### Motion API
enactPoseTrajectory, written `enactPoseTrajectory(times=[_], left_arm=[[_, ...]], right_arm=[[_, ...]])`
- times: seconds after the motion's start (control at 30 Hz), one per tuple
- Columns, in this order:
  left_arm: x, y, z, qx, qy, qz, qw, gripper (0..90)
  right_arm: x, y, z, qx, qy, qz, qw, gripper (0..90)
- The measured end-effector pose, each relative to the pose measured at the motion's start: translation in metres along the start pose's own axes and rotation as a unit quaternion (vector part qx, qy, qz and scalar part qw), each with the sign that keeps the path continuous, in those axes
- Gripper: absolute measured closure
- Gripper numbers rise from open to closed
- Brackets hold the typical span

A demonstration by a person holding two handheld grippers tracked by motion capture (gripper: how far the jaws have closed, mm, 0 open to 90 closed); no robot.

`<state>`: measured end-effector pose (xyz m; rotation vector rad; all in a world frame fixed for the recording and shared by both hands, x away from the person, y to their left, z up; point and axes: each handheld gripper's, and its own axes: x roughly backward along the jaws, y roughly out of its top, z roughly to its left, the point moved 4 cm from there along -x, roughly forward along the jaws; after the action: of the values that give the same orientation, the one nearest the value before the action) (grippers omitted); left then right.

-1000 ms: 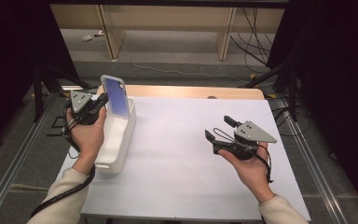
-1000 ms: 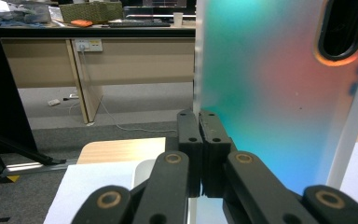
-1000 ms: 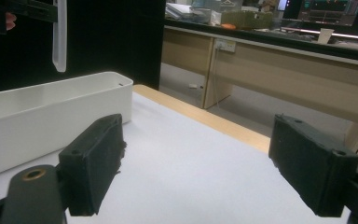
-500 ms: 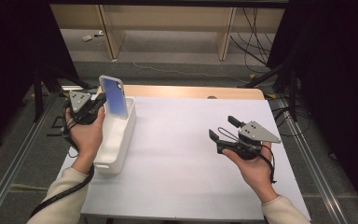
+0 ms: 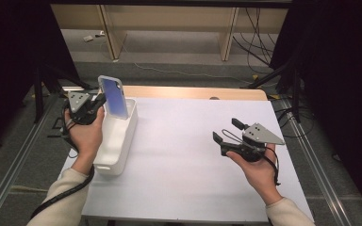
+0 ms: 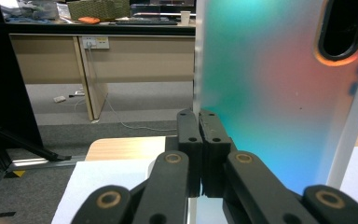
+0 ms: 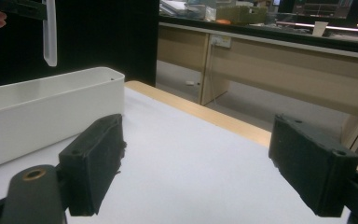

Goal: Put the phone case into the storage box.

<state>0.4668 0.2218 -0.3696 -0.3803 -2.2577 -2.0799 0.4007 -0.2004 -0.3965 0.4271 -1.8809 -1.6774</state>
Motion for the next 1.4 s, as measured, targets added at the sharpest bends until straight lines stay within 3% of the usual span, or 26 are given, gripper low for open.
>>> enactPoseTrajectory(times=[0.37,0.57,0.77,0.97,1.1,1.2,1.23,1.4], left_arm=[[0.000,-0.001,0.004,0.002,0.006,0.002,1.0000,88.6],[-0.003,-0.003,0.006,0.008,0.007,0.004,0.9999,88.6],[-0.004,-0.004,0.006,0.006,0.010,0.007,0.9999,88.6],[-0.008,-0.004,0.005,0.003,0.007,0.011,0.9999,88.6],[-0.012,-0.005,0.006,0.009,0.006,0.015,0.9998,88.6],[-0.017,-0.006,0.007,0.012,0.006,0.018,0.9997,88.6],[-0.017,-0.006,0.007,0.012,0.006,0.018,0.9997,88.6],[-0.022,-0.006,0.007,0.012,0.010,0.023,0.9996,88.6]], right_arm=[[-0.001,0.000,0.004,0.006,-0.004,0.005,1.0000,19.2],[-0.002,-0.002,0.004,0.004,0.006,0.008,0.9999,19.2],[-0.002,-0.005,0.003,0.008,-0.005,0.009,0.9999,19.2],[0.001,-0.007,0.004,0.003,0.004,0.011,0.9999,19.2],[0.003,-0.008,0.001,0.016,0.000,0.007,0.9999,19.7],[0.005,-0.009,0.004,-0.002,0.009,0.009,0.9999,19.9],[0.006,-0.008,0.002,0.015,0.000,0.005,0.9999,19.9],[0.010,-0.009,0.005,0.011,0.009,0.010,0.9999,19.9]])
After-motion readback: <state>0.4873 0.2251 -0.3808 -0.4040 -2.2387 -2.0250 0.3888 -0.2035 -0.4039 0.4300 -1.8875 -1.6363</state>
